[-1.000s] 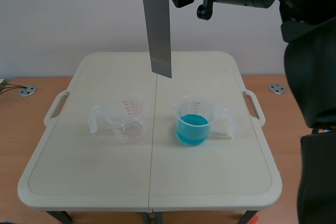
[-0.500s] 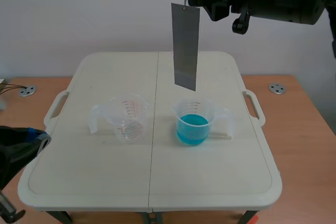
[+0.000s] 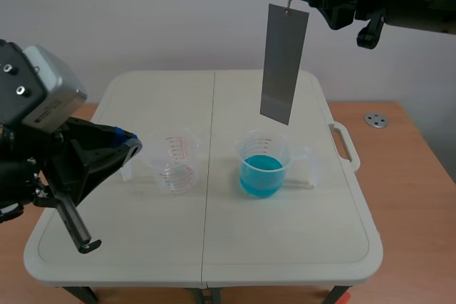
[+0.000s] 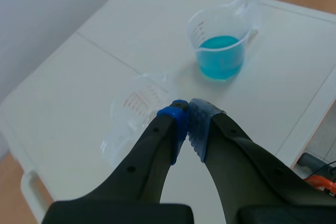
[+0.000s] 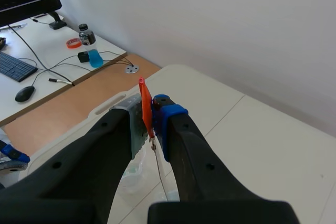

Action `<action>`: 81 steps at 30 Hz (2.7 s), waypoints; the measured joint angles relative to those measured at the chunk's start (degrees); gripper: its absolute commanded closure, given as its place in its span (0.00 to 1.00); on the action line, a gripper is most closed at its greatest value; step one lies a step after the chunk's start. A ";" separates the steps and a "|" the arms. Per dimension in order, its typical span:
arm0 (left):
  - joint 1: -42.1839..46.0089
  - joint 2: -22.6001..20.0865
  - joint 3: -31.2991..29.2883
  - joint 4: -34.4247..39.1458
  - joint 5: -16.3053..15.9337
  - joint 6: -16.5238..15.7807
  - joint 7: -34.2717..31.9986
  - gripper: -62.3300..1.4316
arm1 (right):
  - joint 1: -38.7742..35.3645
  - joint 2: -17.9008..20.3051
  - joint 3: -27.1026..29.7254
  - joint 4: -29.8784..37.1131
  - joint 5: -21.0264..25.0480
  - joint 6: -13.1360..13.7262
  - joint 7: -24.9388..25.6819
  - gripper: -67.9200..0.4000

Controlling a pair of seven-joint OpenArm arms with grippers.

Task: Hold the metal plate by the orange handle, dip it into the blue solution, take it out and point at it, then put the plate back in the beaker on the left.
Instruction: 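Point at the plate with the left hand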

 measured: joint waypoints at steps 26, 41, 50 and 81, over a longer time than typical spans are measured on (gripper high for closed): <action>-31.69 13.38 23.52 -23.74 0.52 0.00 3.06 0.94 | 0.20 2.05 0.02 -3.93 -0.87 3.21 4.13 0.97; -39.74 22.12 27.50 -34.62 3.65 0.02 2.95 0.94 | 0.98 2.84 -1.75 -4.63 -0.87 3.21 4.74 0.97; -39.80 22.38 27.50 -34.64 3.96 0.00 2.97 0.94 | 0.98 2.84 -1.75 -4.63 -0.87 3.21 4.72 0.97; -19.45 8.92 8.41 -17.33 3.37 6.73 2.93 0.94 | 0.98 2.84 -1.75 -4.63 -0.90 3.21 4.72 0.97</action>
